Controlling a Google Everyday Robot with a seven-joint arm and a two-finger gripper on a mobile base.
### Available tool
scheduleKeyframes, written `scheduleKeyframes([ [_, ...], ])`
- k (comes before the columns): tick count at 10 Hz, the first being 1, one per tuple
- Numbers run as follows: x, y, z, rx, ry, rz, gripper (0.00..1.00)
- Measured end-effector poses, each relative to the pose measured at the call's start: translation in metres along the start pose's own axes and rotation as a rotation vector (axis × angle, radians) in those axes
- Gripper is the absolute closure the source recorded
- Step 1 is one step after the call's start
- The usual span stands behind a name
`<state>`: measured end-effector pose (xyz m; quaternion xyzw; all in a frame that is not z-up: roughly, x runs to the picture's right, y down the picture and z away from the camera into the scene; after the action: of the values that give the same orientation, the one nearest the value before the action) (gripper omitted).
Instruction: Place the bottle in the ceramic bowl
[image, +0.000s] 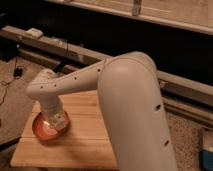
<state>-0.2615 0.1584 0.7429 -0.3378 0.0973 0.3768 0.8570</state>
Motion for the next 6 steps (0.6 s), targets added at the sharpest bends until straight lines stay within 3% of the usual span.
scheduleKeyframes([
  [3,-0.019,0.011,0.007,-0.003,0.002,-0.060,0.25],
  [6,-0.025,0.013,0.037,-0.003,0.039,-0.091,0.20],
])
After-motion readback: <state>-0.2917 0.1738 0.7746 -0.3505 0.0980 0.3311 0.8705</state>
